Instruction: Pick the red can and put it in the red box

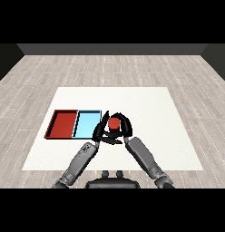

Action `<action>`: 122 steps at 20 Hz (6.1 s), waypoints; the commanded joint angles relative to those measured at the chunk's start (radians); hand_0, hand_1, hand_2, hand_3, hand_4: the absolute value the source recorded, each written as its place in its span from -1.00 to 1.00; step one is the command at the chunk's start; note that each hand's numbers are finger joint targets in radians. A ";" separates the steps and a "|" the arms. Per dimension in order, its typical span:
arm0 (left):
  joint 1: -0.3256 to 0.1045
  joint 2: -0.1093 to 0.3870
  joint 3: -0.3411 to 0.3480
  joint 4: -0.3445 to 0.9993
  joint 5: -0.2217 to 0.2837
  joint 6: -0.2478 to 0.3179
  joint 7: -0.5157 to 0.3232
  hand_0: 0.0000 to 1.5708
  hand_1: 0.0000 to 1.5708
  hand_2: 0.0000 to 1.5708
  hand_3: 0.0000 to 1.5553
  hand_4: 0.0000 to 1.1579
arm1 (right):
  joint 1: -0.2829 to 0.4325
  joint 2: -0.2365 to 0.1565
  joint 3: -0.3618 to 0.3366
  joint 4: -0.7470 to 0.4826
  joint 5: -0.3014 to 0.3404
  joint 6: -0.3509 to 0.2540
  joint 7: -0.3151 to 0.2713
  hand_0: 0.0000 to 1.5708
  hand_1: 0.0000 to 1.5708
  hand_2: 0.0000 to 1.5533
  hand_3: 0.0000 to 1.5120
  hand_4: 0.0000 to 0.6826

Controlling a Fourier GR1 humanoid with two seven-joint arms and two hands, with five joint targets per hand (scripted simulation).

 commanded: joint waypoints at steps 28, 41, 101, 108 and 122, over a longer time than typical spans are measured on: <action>-0.144 0.001 -0.148 0.092 0.006 0.252 0.100 1.00 1.00 0.96 0.86 0.72 | -0.042 -0.001 0.097 -0.003 -0.062 -0.029 -0.061 0.87 0.87 0.85 0.84 0.64; -0.099 0.002 -0.106 0.072 0.030 0.273 0.020 1.00 1.00 0.95 0.83 0.57 | -0.092 -0.001 0.167 -0.026 -0.107 -0.132 -0.025 0.92 0.92 0.88 0.85 0.60; -0.204 0.464 0.411 0.422 -0.139 0.042 0.139 0.99 0.99 0.95 0.85 0.88 | 0.390 -0.197 -0.394 -0.158 0.001 0.259 -0.089 -1.00 -1.00 -1.00 -1.00 -1.00; -0.241 0.473 0.506 0.809 -0.156 0.054 -0.023 1.00 1.00 1.00 0.91 0.86 | 0.377 -0.207 -0.437 -0.119 -0.024 0.310 -0.155 -1.00 -1.00 -1.00 -1.00 -1.00; -0.377 0.466 0.554 1.233 -0.199 0.060 0.051 0.44 0.44 0.39 -1.00 -0.09 | 0.391 -0.179 -0.393 -0.191 0.057 0.268 -0.211 -1.00 -1.00 -1.00 -1.00 -1.00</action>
